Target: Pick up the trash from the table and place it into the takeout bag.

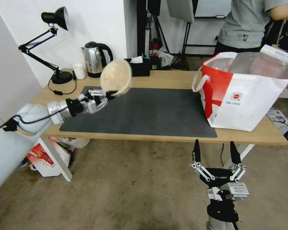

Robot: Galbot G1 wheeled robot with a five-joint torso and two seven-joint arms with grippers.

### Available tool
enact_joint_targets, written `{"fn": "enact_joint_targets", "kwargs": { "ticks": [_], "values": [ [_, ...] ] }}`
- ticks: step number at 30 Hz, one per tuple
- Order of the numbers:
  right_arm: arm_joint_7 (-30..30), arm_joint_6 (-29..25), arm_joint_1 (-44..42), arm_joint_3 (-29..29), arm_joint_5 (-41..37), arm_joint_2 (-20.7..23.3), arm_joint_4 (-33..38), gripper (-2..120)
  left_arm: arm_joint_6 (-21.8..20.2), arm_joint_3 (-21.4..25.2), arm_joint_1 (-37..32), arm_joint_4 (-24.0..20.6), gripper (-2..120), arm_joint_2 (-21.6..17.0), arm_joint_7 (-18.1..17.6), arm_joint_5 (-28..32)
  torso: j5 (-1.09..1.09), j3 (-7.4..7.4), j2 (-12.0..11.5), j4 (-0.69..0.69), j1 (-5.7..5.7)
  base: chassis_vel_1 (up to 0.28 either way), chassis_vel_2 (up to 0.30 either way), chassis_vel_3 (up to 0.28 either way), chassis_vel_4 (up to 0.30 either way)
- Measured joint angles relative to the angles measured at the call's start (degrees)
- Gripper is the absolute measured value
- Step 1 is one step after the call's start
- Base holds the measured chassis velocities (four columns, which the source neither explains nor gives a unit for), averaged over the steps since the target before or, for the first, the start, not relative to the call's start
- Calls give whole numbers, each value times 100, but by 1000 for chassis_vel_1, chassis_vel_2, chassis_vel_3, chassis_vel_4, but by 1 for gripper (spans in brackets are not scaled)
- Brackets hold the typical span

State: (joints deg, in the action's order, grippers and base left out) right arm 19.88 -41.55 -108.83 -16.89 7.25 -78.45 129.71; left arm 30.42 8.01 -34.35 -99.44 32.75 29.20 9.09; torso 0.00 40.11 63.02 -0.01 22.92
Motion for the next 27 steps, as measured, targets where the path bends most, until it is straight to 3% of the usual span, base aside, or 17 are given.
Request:
{"fn": "enact_joint_targets", "kwargs": {
  "ticks": [5,11,17,27],
  "values": [
    [0,0,0,0,0,1,0,100,-155,-339,569,23,1,-141,-16,295,0,0,0,1,0,0,0,0,0],
    [0,0,0,0,0,1,0,100,-279,-837,1173,96,1,-43,-29,385,0,0,0,1,0,0,0,0,0],
    [0,0,0,0,0,1,0,100,-432,-1817,2146,344,1,338,-165,440,1,0,0,-1,0,0,0,0,0],
    [0,0,0,0,0,0,0,100,-535,-2525,2944,700,1,826,-194,465,1,0,0,1,0,0,0,0,0]
  ]
}}
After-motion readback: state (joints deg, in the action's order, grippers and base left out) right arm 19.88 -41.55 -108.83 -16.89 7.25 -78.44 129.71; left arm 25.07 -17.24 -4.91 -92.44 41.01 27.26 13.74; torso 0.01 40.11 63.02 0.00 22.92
